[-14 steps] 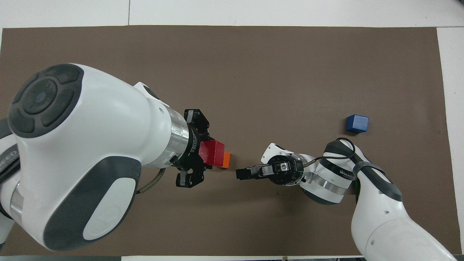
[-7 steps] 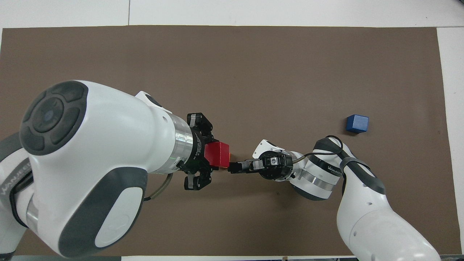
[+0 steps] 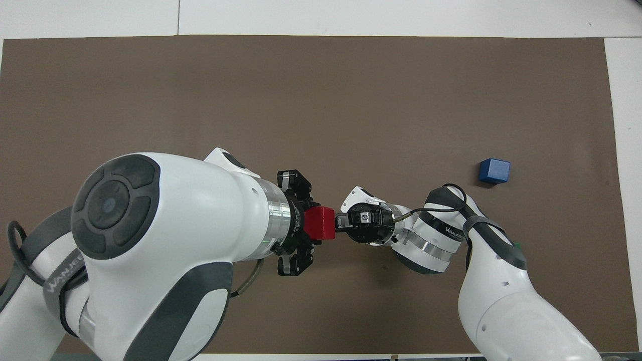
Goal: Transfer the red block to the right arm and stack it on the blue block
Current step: 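Close the right gripper on the red cube held by the left gripper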
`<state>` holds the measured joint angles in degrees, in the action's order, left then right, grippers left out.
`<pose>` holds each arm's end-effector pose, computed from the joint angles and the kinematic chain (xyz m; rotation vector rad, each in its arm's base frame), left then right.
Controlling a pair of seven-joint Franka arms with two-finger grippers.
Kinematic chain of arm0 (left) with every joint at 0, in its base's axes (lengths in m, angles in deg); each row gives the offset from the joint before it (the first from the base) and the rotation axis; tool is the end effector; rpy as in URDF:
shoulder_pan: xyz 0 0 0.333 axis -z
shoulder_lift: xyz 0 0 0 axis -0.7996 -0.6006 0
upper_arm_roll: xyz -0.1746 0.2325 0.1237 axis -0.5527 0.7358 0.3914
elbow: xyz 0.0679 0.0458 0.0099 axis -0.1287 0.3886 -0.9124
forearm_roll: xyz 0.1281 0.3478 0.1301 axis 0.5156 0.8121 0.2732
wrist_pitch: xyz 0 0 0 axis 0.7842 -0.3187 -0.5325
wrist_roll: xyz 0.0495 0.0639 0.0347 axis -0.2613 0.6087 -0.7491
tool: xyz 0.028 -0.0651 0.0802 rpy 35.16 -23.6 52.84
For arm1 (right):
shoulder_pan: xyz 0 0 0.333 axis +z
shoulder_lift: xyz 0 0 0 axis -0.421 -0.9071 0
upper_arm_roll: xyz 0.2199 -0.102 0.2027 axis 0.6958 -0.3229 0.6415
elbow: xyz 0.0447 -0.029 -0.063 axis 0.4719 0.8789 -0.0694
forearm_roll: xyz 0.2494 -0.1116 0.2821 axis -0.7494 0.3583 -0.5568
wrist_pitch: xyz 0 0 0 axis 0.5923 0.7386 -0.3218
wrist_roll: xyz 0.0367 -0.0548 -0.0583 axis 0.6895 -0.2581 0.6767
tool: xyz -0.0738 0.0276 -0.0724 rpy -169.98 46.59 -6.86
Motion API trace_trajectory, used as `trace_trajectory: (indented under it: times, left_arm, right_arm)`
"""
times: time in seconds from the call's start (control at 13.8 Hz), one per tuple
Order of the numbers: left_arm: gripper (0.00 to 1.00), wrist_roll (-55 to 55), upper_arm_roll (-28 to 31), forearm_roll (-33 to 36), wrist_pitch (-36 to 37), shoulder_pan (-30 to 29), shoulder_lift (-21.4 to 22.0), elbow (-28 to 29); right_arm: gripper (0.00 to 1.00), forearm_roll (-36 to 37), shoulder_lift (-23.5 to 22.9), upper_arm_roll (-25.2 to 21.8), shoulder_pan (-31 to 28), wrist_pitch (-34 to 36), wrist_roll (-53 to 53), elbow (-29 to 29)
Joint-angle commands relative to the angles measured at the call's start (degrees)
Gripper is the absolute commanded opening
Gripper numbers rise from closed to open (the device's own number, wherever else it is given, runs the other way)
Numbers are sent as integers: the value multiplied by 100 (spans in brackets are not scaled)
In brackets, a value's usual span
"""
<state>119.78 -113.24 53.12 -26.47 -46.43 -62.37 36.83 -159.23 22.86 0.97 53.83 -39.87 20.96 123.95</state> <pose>0.4200 -0.3687 0.5945 2.1004 1.9748 -0.4213 0.4532 0.3077 0.2958 -0.6197 0.0626 0.0205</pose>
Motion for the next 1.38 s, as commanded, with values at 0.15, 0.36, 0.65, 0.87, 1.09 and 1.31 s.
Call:
trace_trajectory:
  times: [0.15,0.36,0.65,0.87,1.09,1.31]
  left_arm:
    - [0,61,85,-155,-283,152,332,449]
    - [0,61,85,-164,-283,152,358,485]
    - [0,61,85,-164,-301,143,358,494]
    - [0,61,85,-164,-292,152,358,494]
    - [1,52,85,-164,-292,152,358,494]
    - [12,52,85,-164,-283,152,358,494]
  right_arm:
    - [100,-141,-379,62,104,-10,285,-409]
    - [98,-150,-361,203,16,34,-75,-427]
    - [86,-247,-291,282,24,25,-181,-401]
    - [51,-247,-230,291,33,-28,-217,-375]
    - [41,-247,-159,291,77,25,-261,-252]
    - [0,-230,16,273,69,-89,-601,-190]
